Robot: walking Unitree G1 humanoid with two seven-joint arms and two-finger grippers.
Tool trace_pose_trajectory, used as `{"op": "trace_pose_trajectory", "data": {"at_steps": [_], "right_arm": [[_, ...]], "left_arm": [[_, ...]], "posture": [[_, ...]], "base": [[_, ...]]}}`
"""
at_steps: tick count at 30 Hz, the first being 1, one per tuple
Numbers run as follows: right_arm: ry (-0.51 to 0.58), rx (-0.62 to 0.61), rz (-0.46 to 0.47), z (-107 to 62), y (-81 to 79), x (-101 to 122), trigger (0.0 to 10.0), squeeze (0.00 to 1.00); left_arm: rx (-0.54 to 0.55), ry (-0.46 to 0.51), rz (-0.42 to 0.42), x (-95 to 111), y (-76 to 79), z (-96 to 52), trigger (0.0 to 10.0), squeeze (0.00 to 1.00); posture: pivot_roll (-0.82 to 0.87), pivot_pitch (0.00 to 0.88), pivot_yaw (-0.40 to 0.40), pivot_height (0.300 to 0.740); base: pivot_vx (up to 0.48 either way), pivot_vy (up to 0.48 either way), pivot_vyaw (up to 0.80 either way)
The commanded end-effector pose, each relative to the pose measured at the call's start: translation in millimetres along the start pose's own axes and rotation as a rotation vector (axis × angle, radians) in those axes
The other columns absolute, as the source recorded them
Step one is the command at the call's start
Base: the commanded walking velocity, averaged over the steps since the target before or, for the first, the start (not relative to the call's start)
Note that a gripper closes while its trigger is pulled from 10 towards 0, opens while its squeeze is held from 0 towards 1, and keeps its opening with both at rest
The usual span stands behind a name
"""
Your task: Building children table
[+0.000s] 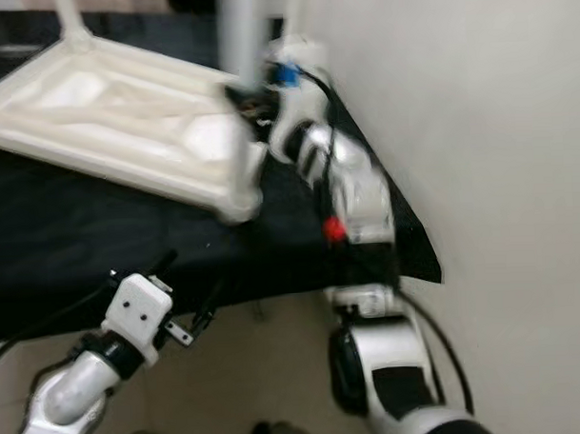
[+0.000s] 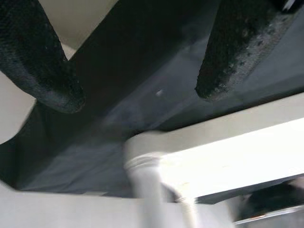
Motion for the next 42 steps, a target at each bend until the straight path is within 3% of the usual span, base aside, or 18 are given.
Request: {"op": "trace_pose_trajectory", "data": {"at_steps": [1,6,9,10,11,12,14,15,17,19,20,21,22,28,37,38,39,42], "right_arm": [[-0.118,-0.085,0.005,-6.7,9.6,-27,0.0,0.00],[-0.106,-0.078,-0.025,-0.7,5.8,-20,0.0,0.00],[-0.111,-0.022,-0.011,2.3,-8.0,-17,0.0,0.00],[-0.123,-0.011,-0.004,2.4,-17.8,-17,7.1,0.00],[-0.123,-0.011,-0.004,2.4,-17.8,-17,7.1,0.00],[-0.103,0.075,0.008,3.0,-34.5,-12,10.0,0.00],[-0.103,0.075,0.008,3.0,-34.5,-12,10.0,0.00],[-0.065,0.226,0.042,1.4,-53.8,-1,10.0,1.00],[-0.065,0.226,0.042,1.4,-53.8,-1,10.0,1.00],[0.028,0.584,0.078,-9.2,-78.3,26,10.0,1.00],[0.028,0.584,0.078,-9.2,-78.3,26,10.0,1.00],[0.069,0.725,0.060,-15.6,-80.3,37,10.0,1.00],[0.094,0.840,0.035,-21.4,-78.2,44,10.0,1.00],[0.087,1.180,-0.090,-31.5,-56.0,54,10.0,1.00],[0.047,1.394,-0.125,-31.4,-50.9,55,10.0,1.00],[0.038,1.407,-0.124,-27.4,-53.3,54,10.0,0.11],[0.034,1.432,-0.115,-24.9,-56.0,53,10.0,0.00],[0.029,1.462,-0.096,-23.1,-59.9,52,10.0,0.00]], "left_arm": [[-0.021,0.003,-0.002,-3,2.4,4.8,10.0,0.00],[-0.012,0.009,0.008,-5,1.1,9.4,10.0,0.00],[0.003,0.010,0.015,-5,-1.6,9.7,10.0,0.00],[0.006,0.012,0.017,-5,-2.5,9.6,10.0,0.00],[0.006,0.012,0.017,-5,-2.5,9.6,10.0,0.00],[0.007,0.012,0.017,-6,-3.6,9.1,10.0,0.00],[0.007,0.012,0.017,-6,-3.6,9.1,10.0,0.00],[0.005,0.014,0.017,-5,-4.2,8.7,10.0,0.00],[0.005,0.014,0.017,-5,-4.2,8.7,10.0,0.00],[0.001,0.018,0.012,-4,-4.0,7.5,10.0,0.00],[0.001,0.018,0.012,-4,-4.0,7.5,10.0,0.00],[0.000,0.021,0.010,-3,-3.5,7.1,10.0,0.00],[-0.001,0.024,0.009,-2,-2.7,6.5,10.0,0.00],[-0.005,0.030,0.001,2,2.0,2.9,10.0,0.00],[-0.010,0.030,-0.006,6,7.3,-1.9,10.0,0.00],[-0.011,0.027,-0.008,7,8.1,-3.6,10.0,0.00],[-0.012,0.024,-0.010,7,8.7,-5.3,10.0,0.00],[-0.014,0.021,-0.013,8,9.2,-7.2,10.0,0.00]], "posture": [[0.03,0.084,-0.161,0.740],[0.04,0.062,-0.178,0.740],[0.04,0.059,-0.180,0.740],[0.04,0.061,-0.179,0.740],[0.04,0.061,-0.179,0.740],[0.04,0.065,-0.176,0.740],[0.04,0.065,-0.176,0.740],[0.04,0.073,-0.175,0.740],[0.04,0.073,-0.175,0.740],[0.04,0.094,-0.177,0.740],[0.04,0.094,-0.177,0.740],[0.04,0.096,-0.178,0.740],[0.04,0.107,-0.179,0.740],[0.05,0.142,-0.180,0.740],[0.07,0.175,-0.174,0.740],[0.07,0.179,-0.171,0.740],[0.07,0.185,-0.169,0.740],[0.07,0.189,-0.166,0.740]], "base": [[0.000,0.000,0.00],[0.000,0.000,0.00],[0.000,0.000,0.00],[0.000,0.000,0.00],[0.000,0.000,0.00],[0.000,0.000,0.00],[0.000,0.000,0.00],[0.000,0.000,0.00],[0.000,0.000,0.00],[0.000,0.000,0.00],[0.000,0.000,0.00],[0.000,0.000,0.00],[0.000,0.000,0.00],[0.000,0.000,0.00],[0.000,0.000,0.00],[0.000,0.000,0.00],[0.000,0.000,0.00],[0.000,0.000,0.00]]}}
Point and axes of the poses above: a point about 5 cm out from each wrist's last joint towards the gripper, its own z axis pointing out of the wrist towards the gripper, its own x axis along the axis of the wrist's last joint, y = z × x, the point moved 1 cm from there along z, pointing out of the wrist towards the gripper, and after that the axes turned 6 degrees about -z, right-handed, at the moved point
